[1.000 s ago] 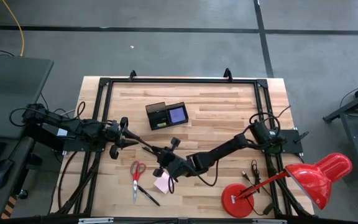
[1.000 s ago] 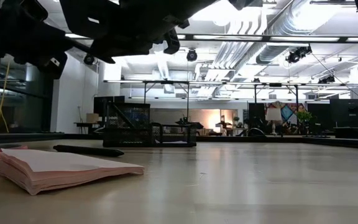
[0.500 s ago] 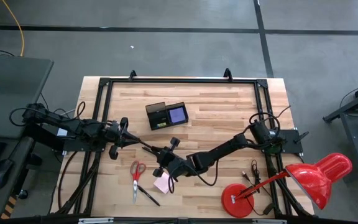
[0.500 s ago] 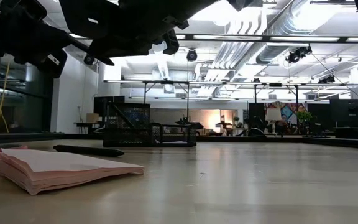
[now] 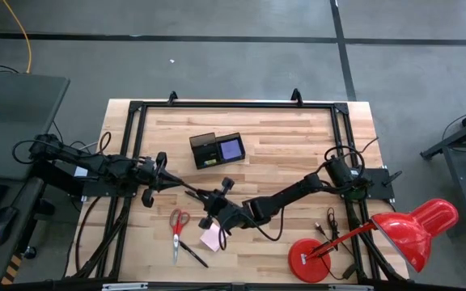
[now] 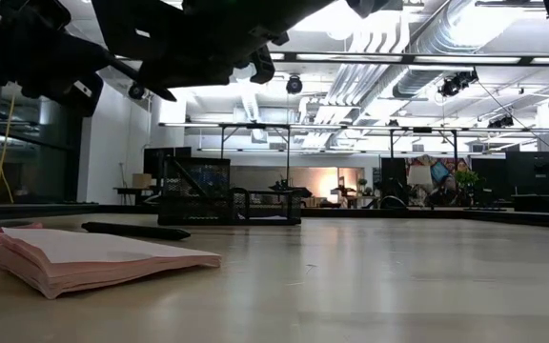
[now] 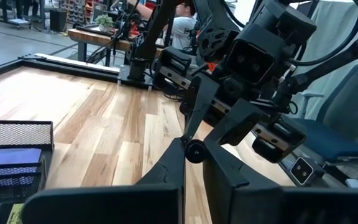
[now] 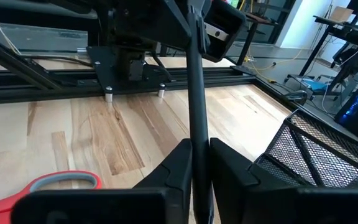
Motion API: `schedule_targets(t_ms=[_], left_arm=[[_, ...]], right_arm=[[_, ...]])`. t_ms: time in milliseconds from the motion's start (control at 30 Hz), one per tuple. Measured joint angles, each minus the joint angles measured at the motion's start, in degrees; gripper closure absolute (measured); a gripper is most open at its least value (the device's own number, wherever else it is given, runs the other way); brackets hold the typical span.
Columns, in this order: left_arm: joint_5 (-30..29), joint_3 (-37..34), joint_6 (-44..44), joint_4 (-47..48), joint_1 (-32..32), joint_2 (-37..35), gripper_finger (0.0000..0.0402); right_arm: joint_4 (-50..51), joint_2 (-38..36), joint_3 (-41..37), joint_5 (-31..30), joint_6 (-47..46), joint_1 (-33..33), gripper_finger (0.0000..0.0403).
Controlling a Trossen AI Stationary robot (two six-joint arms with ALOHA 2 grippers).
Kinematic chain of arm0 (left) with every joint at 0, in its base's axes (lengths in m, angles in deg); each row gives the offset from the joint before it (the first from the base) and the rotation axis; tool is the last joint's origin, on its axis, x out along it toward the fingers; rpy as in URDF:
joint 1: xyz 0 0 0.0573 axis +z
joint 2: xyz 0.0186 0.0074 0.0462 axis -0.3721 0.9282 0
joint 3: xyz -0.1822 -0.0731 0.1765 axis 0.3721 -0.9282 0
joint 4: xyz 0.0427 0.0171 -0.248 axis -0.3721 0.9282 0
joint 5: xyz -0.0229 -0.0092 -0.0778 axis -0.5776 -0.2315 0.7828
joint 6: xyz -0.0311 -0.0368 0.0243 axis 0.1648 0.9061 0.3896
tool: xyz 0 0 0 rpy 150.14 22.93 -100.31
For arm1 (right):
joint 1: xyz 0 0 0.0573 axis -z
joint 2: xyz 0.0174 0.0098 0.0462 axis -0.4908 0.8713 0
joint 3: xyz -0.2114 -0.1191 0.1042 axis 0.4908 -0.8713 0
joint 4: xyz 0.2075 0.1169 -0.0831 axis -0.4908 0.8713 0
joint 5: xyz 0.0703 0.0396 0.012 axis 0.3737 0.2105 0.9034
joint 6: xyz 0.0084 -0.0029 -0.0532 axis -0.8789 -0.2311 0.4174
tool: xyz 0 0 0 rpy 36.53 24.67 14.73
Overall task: Pick and place office supplies into organizer
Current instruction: Put the black pen into the black desk organizer
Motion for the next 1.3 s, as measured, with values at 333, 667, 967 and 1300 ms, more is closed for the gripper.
schedule_targets(t_ms=[333,667,967,1300], left_arm=[[-1.02,-0.01,-0.58,-0.1,0.0,0.0,0.0387],[-4.72,-0.01,-2.8,-0.7,0.0,-0.02,0.0386],[-8.39,0.02,-6.42,-5.28,0.09,-0.13,0.0388],[-18.44,0.02,-12.02,-7.47,0.09,-0.07,0.0387]], right_arm=[[1.15,0.0,0.02,0.0,-1.5,0.02,0.0335],[8.8,-0.01,0.02,-1.14,-6.66,0.0,0.0302],[17.17,-0.02,0.04,-1.07,-14.53,-0.17,0.0266],[26.98,-0.02,0.02,-1.51,-23.92,-1.48,0.0256]])
